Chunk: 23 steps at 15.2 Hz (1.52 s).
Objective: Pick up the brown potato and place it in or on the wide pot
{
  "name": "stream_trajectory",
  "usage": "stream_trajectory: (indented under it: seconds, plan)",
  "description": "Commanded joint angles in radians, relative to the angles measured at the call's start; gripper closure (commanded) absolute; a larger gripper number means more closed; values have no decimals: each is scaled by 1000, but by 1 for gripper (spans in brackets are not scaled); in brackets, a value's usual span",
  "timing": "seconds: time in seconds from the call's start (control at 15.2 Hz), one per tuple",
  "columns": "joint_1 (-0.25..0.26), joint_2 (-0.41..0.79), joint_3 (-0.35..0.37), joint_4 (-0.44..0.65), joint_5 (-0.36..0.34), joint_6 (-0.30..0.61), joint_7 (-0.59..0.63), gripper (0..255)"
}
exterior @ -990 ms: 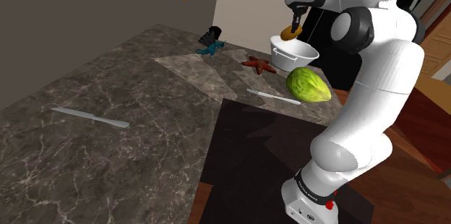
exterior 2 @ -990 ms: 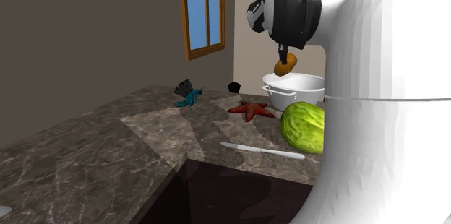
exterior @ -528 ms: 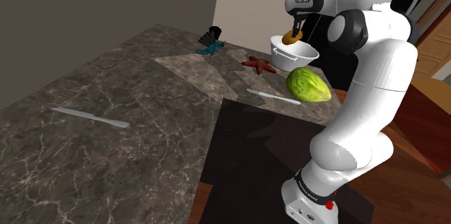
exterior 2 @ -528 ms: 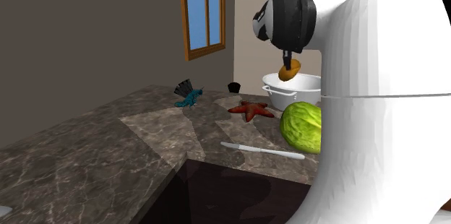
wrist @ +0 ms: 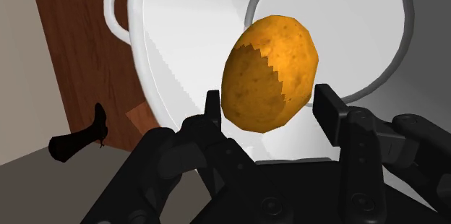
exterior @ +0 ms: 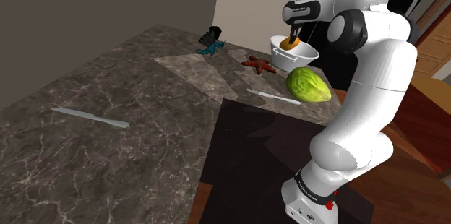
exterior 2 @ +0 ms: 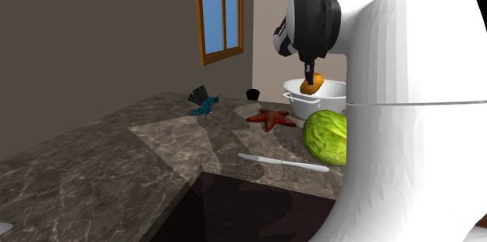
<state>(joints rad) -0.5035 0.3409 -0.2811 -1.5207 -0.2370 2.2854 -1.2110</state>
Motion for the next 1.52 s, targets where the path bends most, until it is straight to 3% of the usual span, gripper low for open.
stream_trajectory:
  seconds: [0.0,0.4,0.46,0.79,1.06,1.45]
  plan:
    - [1,3,0,-4,-2,7,4,255]
    - [1,3,0,-4,-2,7,4,255]
    - [1,3,0,-4,-2,7,4,0]
    - [1,3,0,-4,-2,7,4,0]
    - [32,-78,2,-5,-24,-77,17,0]
    - [31,-78,2,-5,-24,-77,17,0]
